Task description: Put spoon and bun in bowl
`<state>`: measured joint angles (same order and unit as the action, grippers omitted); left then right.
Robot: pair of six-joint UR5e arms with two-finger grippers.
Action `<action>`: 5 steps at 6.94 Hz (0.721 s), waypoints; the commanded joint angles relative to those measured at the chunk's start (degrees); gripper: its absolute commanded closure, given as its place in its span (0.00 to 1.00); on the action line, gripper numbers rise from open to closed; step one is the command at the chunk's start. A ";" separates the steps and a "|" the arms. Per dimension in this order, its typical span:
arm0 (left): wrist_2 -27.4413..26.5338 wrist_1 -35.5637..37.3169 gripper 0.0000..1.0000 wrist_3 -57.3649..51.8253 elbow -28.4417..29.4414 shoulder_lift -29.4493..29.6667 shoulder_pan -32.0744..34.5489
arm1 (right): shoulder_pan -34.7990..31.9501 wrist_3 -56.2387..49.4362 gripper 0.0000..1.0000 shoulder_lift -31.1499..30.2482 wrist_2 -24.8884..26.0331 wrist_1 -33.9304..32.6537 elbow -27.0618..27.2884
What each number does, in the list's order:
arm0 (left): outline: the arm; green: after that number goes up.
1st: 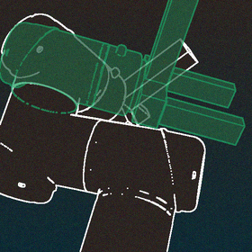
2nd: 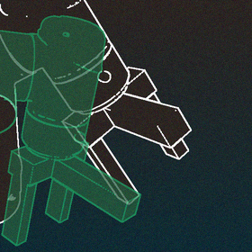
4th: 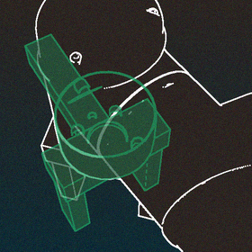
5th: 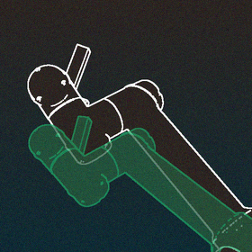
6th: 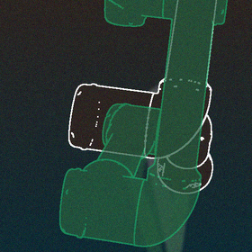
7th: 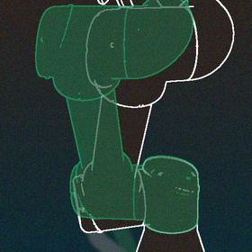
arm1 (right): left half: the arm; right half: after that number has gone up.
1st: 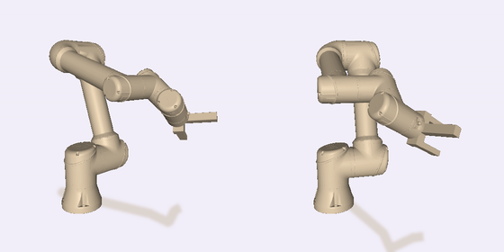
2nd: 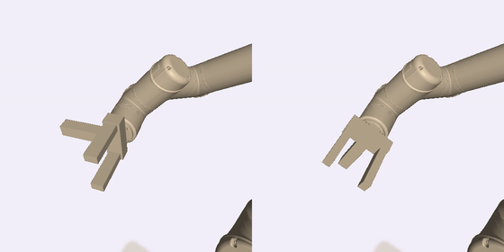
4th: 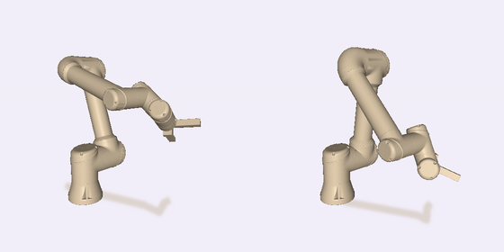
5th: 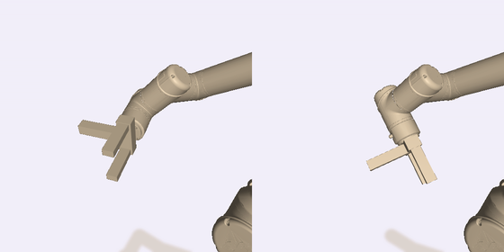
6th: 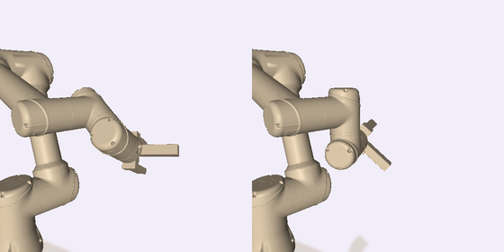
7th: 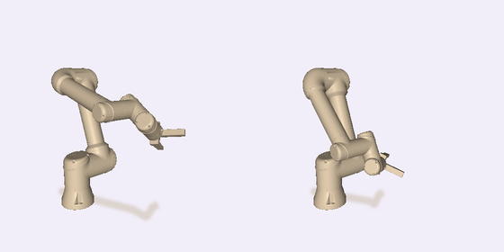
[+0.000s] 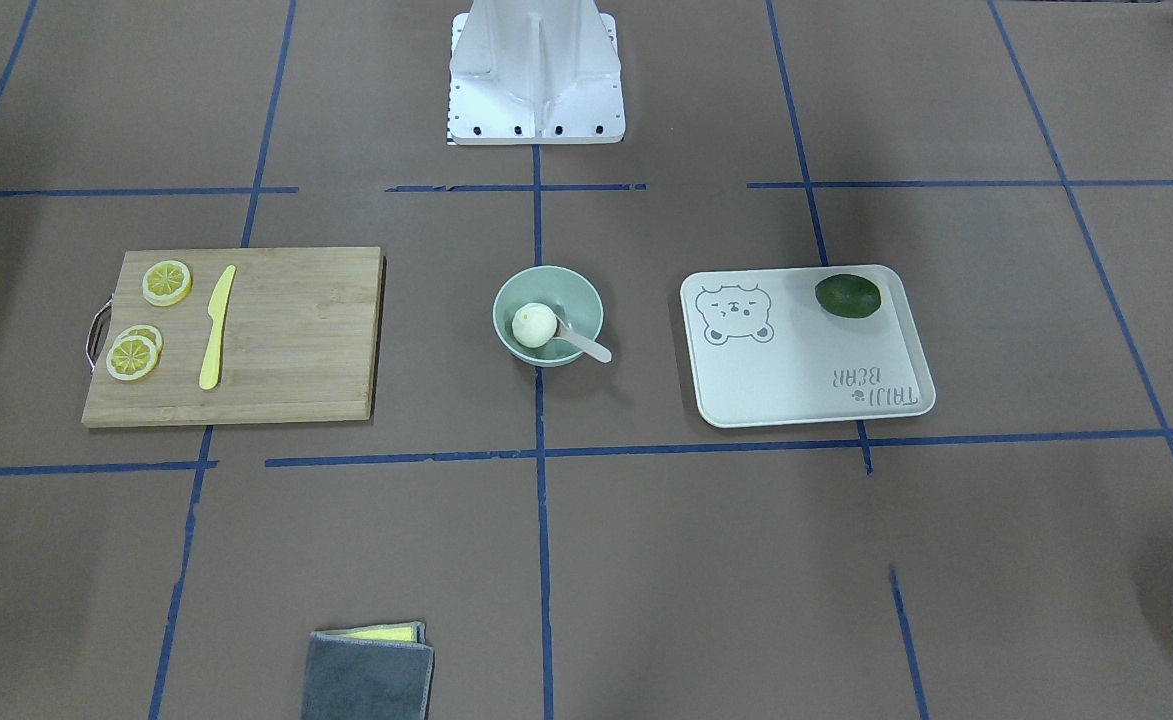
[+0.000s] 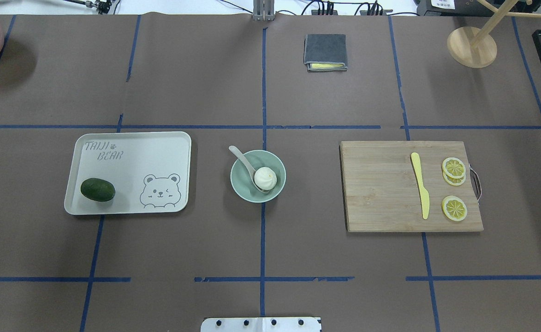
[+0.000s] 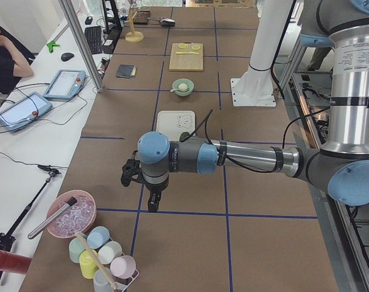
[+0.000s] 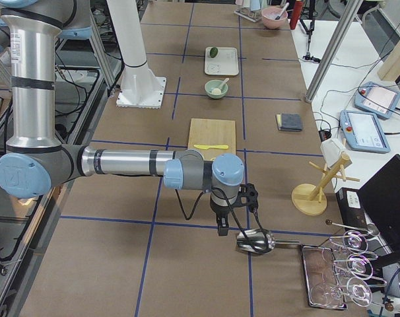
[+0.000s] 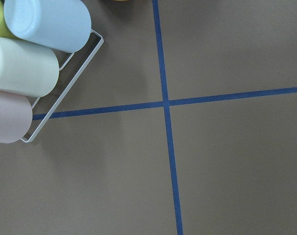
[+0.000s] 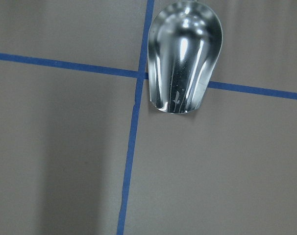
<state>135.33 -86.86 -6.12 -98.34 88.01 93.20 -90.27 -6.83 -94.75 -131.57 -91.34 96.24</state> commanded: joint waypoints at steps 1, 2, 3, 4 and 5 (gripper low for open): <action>-0.07 0.37 0.00 0.06 -0.01 -0.03 -0.03 | 0.01 -0.03 0.00 -0.71 -0.61 0.02 1.32; -0.07 0.29 0.00 0.06 -0.01 -0.03 -0.03 | 0.01 0.32 0.00 -0.35 -0.97 -0.42 1.49; -0.07 0.37 0.00 0.06 -0.09 -0.03 -0.03 | 0.01 0.67 0.00 -0.70 -0.80 -0.25 2.19; -0.07 0.46 0.00 0.06 -0.01 -0.12 -0.03 | 0.01 0.76 0.00 -0.88 -0.88 -0.07 2.20; -0.07 0.38 0.00 0.06 -0.09 -0.64 -0.03 | 0.01 0.77 0.00 -0.97 -0.97 0.02 2.63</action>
<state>135.26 -86.46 -6.06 -98.39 87.78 93.16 -90.26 -6.14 -95.57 -132.44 -91.45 98.46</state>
